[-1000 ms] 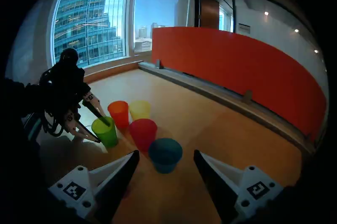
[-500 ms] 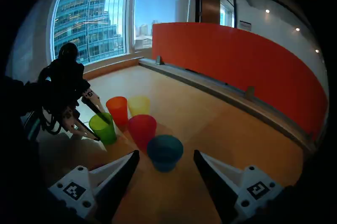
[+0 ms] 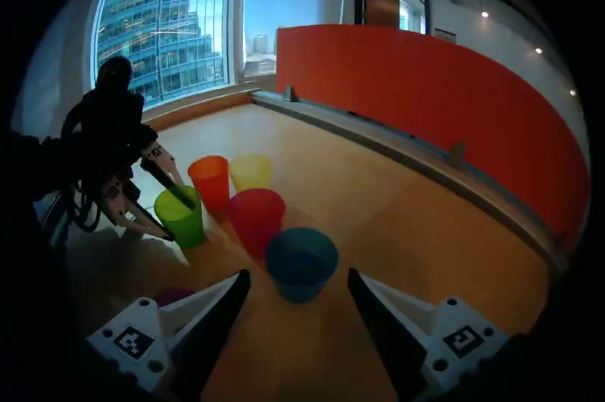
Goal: Pour water
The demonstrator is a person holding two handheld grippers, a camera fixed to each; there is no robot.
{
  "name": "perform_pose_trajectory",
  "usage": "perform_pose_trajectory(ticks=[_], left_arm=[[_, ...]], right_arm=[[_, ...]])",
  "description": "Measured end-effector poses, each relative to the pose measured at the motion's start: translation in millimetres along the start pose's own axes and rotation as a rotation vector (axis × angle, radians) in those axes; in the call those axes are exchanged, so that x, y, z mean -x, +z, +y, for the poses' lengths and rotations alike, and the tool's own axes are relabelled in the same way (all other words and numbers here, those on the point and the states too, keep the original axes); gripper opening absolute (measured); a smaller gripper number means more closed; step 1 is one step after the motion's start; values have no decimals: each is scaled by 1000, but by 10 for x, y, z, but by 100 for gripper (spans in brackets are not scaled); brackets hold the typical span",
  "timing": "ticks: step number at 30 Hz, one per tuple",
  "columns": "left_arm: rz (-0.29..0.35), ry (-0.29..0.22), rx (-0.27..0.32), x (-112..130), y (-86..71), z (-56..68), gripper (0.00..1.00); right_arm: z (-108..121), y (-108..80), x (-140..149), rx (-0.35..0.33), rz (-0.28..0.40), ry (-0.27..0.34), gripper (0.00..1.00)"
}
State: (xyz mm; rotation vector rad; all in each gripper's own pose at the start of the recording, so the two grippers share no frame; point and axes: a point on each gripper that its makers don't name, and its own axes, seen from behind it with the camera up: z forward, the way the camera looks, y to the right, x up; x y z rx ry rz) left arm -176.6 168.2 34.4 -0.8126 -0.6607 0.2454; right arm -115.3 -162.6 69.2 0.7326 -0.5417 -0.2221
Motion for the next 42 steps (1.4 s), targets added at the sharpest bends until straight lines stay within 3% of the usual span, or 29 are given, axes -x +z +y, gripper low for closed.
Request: perform_pose_trajectory(ticks=[27, 33, 37, 42], left_arm=[[22, -10, 5, -2, -66, -9, 80], [22, -13, -1, 24, -81, -19, 81], [24, -14, -5, 31, -94, -20, 81], [29, -18, -7, 32, -117, -16, 81]], right_arm=[[-10, 612, 192, -5, -69, 5, 100], [-16, 682, 169, -2, -63, 7, 100], [-23, 711, 169, -4, -58, 15, 91], [-28, 718, 163, -5, -43, 25, 90]])
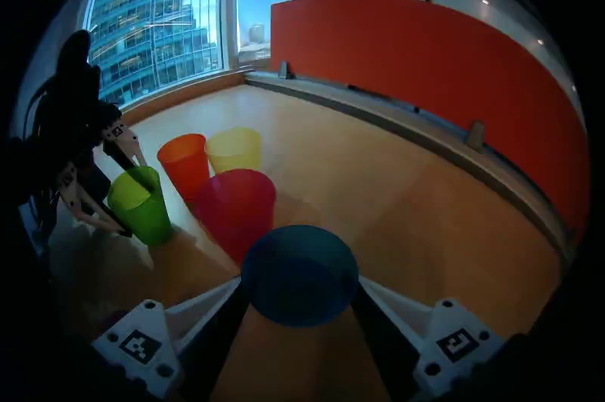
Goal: Pour water
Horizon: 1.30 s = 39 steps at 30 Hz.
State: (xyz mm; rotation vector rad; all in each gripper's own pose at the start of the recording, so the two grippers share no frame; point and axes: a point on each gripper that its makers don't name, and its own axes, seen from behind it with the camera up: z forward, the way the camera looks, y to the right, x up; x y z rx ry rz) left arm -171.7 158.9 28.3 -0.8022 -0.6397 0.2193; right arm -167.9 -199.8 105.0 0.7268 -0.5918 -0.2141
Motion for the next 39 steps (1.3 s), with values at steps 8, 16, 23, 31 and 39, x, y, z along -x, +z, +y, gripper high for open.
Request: perform_pose_trajectory(ticks=[8, 16, 23, 31, 39], left_arm=[[18, -18, -9, -30, -40, 8, 81], [79, -38, -32, -182, -177, 15, 81], [164, -40, -70, -426, -374, 33, 81], [255, -29, -98, -692, -646, 103, 81], [334, -7, -121, -905, -905, 206, 81]], right_arm=[[54, -71, -33, 15, 31, 20, 89], [61, -346, -204, 37, 95, 21, 89], [4, -709, -446, 53, 173, 35, 89], [-143, -1145, -726, 66, 258, 21, 90], [-350, -1497, -944, 74, 338, -6, 89]])
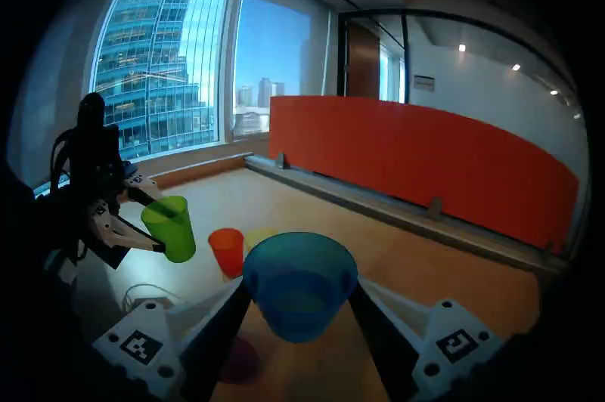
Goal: Pour water
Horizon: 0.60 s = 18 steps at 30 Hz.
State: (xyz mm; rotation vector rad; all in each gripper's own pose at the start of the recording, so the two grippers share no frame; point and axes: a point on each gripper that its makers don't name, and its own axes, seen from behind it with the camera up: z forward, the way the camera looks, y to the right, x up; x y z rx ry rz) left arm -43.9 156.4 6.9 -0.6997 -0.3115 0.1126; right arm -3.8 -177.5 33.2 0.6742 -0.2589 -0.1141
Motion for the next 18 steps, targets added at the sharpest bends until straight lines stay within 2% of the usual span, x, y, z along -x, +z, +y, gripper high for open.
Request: perform_pose_trajectory(ticks=[9, 18], left_arm=[[63, 11, -5, -246, -158, 101, 81], [103, 15, -1, -402, -245, 179, 81]], right_arm=[[-184, -217, -243, 4, 78, -20, 89], [-251, -340, -348, 5, 131, -3, 89]])
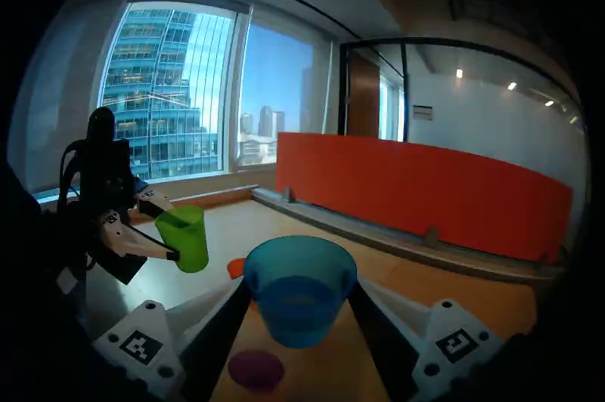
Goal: Pour water
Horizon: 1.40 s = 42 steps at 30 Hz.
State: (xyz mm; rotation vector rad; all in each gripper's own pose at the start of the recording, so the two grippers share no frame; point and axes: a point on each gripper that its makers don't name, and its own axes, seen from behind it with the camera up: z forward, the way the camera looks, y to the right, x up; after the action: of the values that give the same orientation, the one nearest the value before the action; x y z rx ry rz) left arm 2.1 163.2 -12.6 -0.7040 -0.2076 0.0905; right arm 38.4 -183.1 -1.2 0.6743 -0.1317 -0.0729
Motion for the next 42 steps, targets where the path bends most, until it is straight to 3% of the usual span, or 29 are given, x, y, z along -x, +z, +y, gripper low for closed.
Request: perform_pose_trajectory(ticks=[20, 35, 42], left_arm=[[62, -22, 29, -157, -10, 142, 81], [106, -9, 40, -241, -39, 215, 80], [113, 8, 38, -236, -23, 237, 81]], right_arm=[[-39, -105, -204, -6, 51, 11, 89], [-118, -94, -304, -24, 74, -25, 89], [-125, -72, -357, -22, 82, -83, 89]])
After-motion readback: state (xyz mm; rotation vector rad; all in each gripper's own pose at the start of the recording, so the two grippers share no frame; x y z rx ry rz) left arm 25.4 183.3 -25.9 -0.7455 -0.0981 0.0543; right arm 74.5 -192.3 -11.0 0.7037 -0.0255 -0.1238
